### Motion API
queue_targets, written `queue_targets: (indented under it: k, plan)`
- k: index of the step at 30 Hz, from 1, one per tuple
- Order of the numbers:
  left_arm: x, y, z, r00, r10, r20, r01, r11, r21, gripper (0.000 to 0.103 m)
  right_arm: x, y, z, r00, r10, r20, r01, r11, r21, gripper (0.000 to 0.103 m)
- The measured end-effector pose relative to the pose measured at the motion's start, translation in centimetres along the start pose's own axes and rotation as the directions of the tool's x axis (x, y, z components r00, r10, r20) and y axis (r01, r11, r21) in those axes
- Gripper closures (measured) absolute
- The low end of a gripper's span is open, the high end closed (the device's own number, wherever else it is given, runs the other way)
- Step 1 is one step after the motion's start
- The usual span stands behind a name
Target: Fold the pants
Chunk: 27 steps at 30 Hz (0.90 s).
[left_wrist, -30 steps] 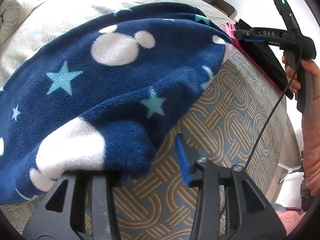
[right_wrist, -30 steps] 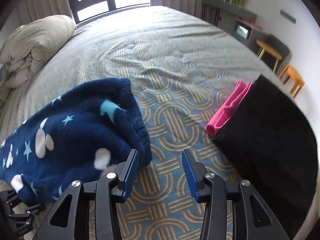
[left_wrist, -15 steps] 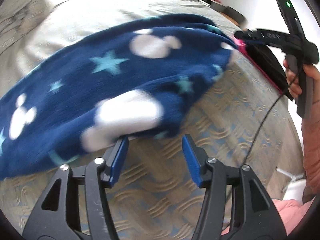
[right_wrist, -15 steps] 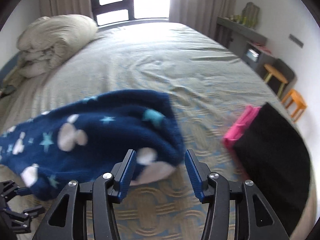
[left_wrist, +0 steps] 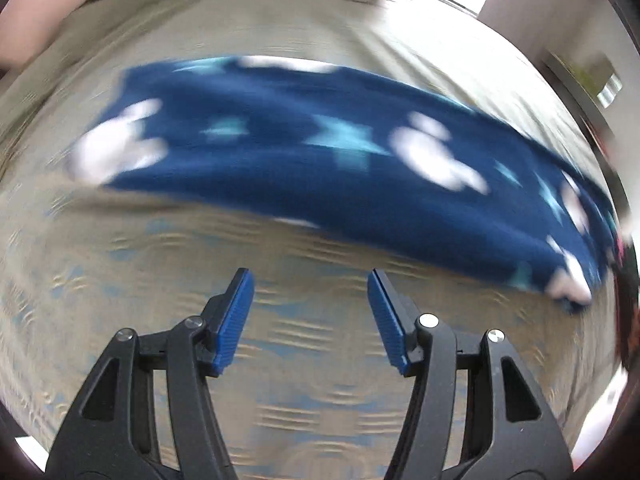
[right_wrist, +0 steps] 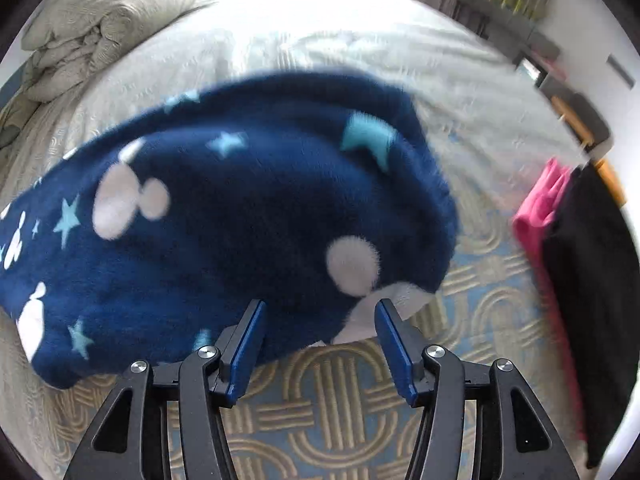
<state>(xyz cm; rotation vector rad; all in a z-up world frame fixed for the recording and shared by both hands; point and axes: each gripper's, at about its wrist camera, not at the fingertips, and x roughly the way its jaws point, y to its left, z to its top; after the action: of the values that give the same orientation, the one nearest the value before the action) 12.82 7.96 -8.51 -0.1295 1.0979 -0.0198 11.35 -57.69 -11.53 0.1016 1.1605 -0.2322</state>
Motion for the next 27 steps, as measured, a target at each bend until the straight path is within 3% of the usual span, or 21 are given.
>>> queue_targets:
  k: [5,10,12,14,15,16,17,20,23,25,27]
  plan:
    - [1.0,7.1,1.8,0.999,0.037,0.014,-0.034,0.981,-0.191,0.043,-3.0,6.5,0.9,0.99,0.138,0.029,-0.134,0.983,-0.122,0.041]
    - [3.3,12.0,4.0,1.0,-0.004,0.015,0.009,0.934,-0.356,0.043,-3.7,15.0,0.4,0.973,0.23,-0.017,-0.225,0.931,-0.287,0.04]
    - [4.0,13.2,5.1,0.998,-0.046,0.044,0.06,0.917,-0.395,0.043,-3.9,18.5,0.0,0.968,0.247,-0.033,-0.243,0.903,-0.355,0.04]
    - [4.2,13.7,6.0,0.997,-0.044,0.065,0.066,0.914,-0.401,0.046,-3.8,20.9,-0.9,0.966,0.253,-0.051,-0.251,0.881,-0.401,0.04]
    - [4.4,13.8,6.7,0.996,-0.035,0.081,0.065,0.913,-0.402,0.056,-3.7,21.9,-1.1,0.967,0.247,-0.059,-0.249,0.872,-0.422,0.04]
    - [4.4,13.8,7.4,0.995,-0.031,0.094,0.066,0.915,-0.398,0.085,-3.4,23.1,-1.3,0.97,0.233,-0.069,-0.238,0.861,-0.45,0.04]
    - [4.3,13.8,8.0,0.995,-0.027,0.101,0.064,0.919,-0.389,0.092,-3.2,23.9,-1.5,0.972,0.221,-0.076,-0.231,0.853,-0.468,0.04]
    - [2.5,13.6,10.4,0.981,-0.006,0.193,0.066,0.949,-0.309,0.094,-2.2,24.3,-1.1,0.975,0.199,-0.1,-0.223,0.844,-0.488,0.04]
    - [0.9,12.3,13.1,0.961,0.04,0.275,0.019,0.978,-0.206,0.094,-1.7,24.6,-1.1,0.975,0.193,-0.114,-0.224,0.851,-0.475,0.04]
    - [1.2,12.0,14.1,0.961,0.044,0.272,0.006,0.984,-0.18,0.092,-1.2,24.5,-1.1,0.974,0.192,-0.124,-0.228,0.862,-0.453,0.04]
    - [2.3,12.4,14.0,0.963,0.114,0.245,-0.075,0.984,-0.164,0.087,-0.8,24.3,-1.3,0.972,0.192,-0.137,-0.233,0.871,-0.433,0.04]
